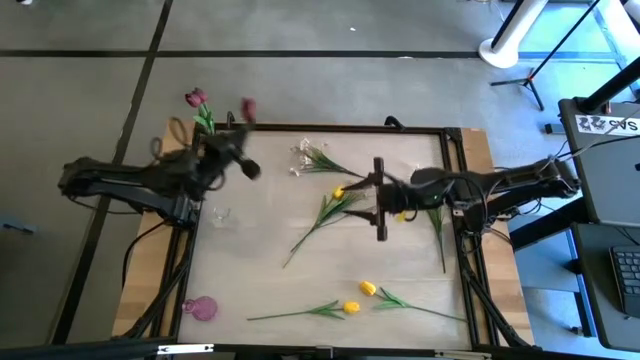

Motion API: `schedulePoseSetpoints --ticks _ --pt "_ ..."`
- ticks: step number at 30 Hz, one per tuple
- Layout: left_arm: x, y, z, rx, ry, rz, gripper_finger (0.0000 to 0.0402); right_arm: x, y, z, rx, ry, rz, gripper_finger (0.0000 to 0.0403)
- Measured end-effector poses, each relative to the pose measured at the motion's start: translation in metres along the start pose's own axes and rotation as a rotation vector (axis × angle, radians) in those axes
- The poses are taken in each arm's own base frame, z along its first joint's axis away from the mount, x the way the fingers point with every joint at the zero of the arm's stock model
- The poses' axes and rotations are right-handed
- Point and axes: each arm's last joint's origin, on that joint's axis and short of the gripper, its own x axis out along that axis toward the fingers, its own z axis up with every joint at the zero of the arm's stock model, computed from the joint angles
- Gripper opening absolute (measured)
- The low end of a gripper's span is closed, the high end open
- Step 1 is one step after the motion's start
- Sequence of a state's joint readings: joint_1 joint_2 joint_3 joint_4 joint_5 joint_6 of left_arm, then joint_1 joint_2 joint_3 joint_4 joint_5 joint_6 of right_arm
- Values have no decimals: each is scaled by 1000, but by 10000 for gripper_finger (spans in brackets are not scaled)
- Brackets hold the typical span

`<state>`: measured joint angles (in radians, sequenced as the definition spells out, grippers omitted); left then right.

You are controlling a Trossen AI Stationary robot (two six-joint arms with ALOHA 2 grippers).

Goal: Sort flowers into vase by color
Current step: Put the red flower into the top transparent vase

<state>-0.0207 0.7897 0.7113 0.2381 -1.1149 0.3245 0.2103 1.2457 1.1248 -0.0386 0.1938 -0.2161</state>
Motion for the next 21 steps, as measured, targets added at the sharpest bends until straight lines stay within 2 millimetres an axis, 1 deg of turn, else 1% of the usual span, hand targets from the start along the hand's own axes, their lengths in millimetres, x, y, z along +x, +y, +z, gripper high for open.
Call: schedulePoseSetpoints --ticks 2,4,9,13,17,21 --pt "-3 18 1 -20 34 144 7 2 5 0 -2 0 -11 229" --pt "-5 31 4 -56 45 231 7 3 9 1 -3 -6 -20 228" --pt "0 47 2 -138 76 441 7 3 8 1 -2 -3 -32 228" --pt "9 57 0 -220 61 543 6 3 7 0 -9 4 -60 227" --pt "17 66 0 -321 10 587 6 3 8 -3 -12 32 -52 227" --pt "22 76 -1 -377 -19 662 6 3 8 -4 -14 51 -48 227"
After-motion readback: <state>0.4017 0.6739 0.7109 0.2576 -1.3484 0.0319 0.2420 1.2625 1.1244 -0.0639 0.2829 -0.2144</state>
